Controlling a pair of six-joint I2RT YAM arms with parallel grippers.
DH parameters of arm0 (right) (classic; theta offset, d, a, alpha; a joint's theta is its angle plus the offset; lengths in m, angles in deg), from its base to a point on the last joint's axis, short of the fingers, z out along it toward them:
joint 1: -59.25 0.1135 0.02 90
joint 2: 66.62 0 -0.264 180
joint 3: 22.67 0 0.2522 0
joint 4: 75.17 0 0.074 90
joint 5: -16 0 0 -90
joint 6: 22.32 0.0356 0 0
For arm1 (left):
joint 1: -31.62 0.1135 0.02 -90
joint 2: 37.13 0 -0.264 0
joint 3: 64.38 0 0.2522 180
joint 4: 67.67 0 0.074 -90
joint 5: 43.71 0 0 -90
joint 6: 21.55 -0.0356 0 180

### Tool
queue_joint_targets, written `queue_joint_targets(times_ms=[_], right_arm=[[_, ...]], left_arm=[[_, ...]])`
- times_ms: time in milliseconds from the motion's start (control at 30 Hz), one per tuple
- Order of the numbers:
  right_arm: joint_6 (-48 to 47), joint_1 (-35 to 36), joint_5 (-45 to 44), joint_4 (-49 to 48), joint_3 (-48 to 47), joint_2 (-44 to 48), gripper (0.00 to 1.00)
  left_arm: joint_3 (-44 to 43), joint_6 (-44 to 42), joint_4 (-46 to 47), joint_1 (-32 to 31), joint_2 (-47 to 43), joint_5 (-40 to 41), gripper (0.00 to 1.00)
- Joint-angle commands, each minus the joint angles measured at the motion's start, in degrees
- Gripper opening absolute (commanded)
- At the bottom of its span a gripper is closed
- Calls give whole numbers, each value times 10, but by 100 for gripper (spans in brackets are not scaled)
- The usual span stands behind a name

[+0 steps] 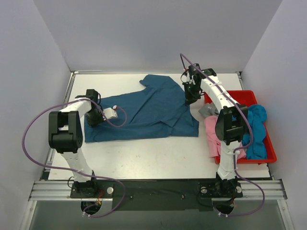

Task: Fold and stack the t-shirts
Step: Fold the flattened tshirt in 1/3 of the way

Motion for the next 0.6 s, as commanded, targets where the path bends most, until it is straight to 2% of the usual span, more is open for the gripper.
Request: queue_joint_targets(times_ms=[0,167,333,567], right_arm=[[12,-14,3,-8,-6,23,0],[15,-23,5,-22,-10,23,0],[13,-30,18,-30,-28,4,0],[-1,-28,33,-31,-33,-22,0]], left_arm=[[-7,52,-11,6,-41,16,0],[20,68,-11,13,-67,33,0],[44,77,43,15,-55,82,0],[5,106,53,12,-24,87,0]])
